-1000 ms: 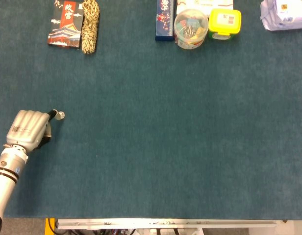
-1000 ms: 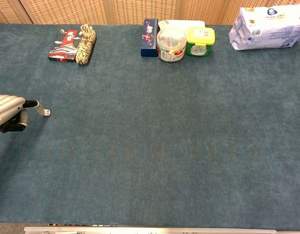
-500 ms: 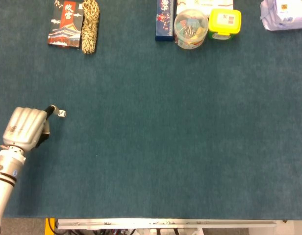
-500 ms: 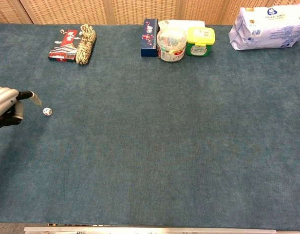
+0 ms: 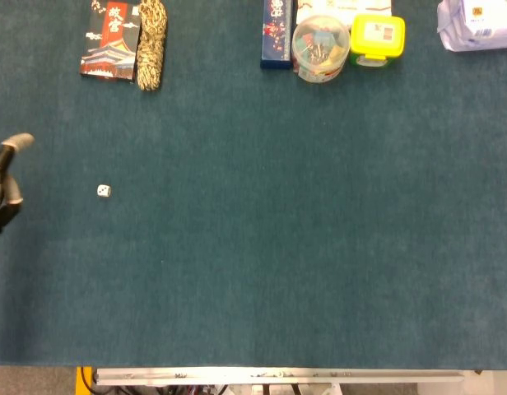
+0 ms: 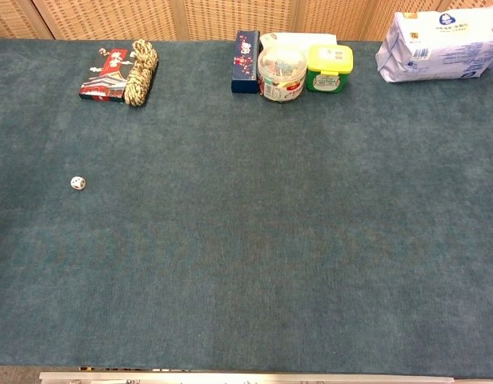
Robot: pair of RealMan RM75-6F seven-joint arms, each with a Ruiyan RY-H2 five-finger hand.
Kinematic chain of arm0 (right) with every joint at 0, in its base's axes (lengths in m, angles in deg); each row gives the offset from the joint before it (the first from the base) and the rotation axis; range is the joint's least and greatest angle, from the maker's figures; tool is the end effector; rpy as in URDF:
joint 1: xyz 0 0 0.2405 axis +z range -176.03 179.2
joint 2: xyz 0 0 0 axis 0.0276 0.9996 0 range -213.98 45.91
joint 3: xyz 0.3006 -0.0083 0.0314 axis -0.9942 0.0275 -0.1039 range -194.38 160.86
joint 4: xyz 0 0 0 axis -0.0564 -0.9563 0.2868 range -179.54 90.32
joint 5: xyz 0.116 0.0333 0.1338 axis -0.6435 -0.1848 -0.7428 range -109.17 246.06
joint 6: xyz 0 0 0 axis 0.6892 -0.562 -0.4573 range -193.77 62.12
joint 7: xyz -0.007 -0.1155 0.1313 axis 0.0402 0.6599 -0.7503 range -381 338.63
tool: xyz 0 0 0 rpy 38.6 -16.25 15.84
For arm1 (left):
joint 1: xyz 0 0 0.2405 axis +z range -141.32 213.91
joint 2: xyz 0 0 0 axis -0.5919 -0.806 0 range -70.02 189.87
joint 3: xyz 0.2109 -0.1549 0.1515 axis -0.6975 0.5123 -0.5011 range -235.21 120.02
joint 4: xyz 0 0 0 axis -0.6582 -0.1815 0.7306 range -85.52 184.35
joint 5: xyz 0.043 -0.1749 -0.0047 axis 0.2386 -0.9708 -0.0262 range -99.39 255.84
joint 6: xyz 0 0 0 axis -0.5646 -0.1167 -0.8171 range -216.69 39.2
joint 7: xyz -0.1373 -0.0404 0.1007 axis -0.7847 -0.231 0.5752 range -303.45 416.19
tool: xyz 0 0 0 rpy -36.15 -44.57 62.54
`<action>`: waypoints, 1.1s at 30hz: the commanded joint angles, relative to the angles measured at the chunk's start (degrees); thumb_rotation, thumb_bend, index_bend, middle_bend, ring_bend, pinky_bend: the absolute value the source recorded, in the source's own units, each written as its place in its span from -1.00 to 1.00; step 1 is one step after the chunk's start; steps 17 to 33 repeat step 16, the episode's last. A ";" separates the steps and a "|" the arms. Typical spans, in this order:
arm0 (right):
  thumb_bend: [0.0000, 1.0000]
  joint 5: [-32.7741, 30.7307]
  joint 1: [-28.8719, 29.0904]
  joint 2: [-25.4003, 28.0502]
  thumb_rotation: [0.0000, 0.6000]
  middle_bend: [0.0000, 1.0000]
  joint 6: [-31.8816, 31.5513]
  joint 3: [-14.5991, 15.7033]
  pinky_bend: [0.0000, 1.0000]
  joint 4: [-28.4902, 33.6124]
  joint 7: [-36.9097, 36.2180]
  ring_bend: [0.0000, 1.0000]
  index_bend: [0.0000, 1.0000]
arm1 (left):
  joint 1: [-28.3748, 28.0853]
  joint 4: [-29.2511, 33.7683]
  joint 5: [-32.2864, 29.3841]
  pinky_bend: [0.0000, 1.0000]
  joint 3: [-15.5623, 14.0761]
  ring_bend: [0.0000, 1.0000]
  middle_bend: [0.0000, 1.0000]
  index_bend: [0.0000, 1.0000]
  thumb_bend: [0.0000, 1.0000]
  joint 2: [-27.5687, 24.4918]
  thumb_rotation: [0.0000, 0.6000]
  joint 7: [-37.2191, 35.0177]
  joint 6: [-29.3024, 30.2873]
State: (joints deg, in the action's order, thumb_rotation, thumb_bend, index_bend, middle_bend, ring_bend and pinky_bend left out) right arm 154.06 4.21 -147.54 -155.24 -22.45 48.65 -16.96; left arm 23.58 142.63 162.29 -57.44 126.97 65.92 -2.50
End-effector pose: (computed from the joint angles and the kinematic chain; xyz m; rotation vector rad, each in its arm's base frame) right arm -0.3374 -0.2074 0.2298 1.3089 -0.7862 0.9002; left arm -0.3128 0.2491 0.1846 -1.4825 -0.7700 -0.8971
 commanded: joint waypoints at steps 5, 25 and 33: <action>-0.80 -0.44 -0.39 -0.14 1.00 -0.14 -0.35 -0.01 -0.09 -0.07 0.76 -0.36 0.06 | 1.52 -0.04 0.19 -0.21 0.36 -0.64 -0.50 -0.62 -0.10 -2.47 1.00 -0.65 0.13; -0.80 -1.51 -0.83 0.20 1.00 -0.14 -0.59 -0.52 -0.09 -0.39 -0.02 -0.36 0.06 | 1.01 0.07 0.81 -0.18 0.16 -0.52 -0.36 -0.59 -0.10 -3.08 1.00 -1.56 -3.41; -0.80 -1.51 -0.83 0.20 1.00 -0.14 -0.59 -0.52 -0.09 -0.39 -0.02 -0.36 0.06 | 1.01 0.07 0.81 -0.18 0.16 -0.52 -0.36 -0.59 -0.10 -3.08 1.00 -1.56 -3.41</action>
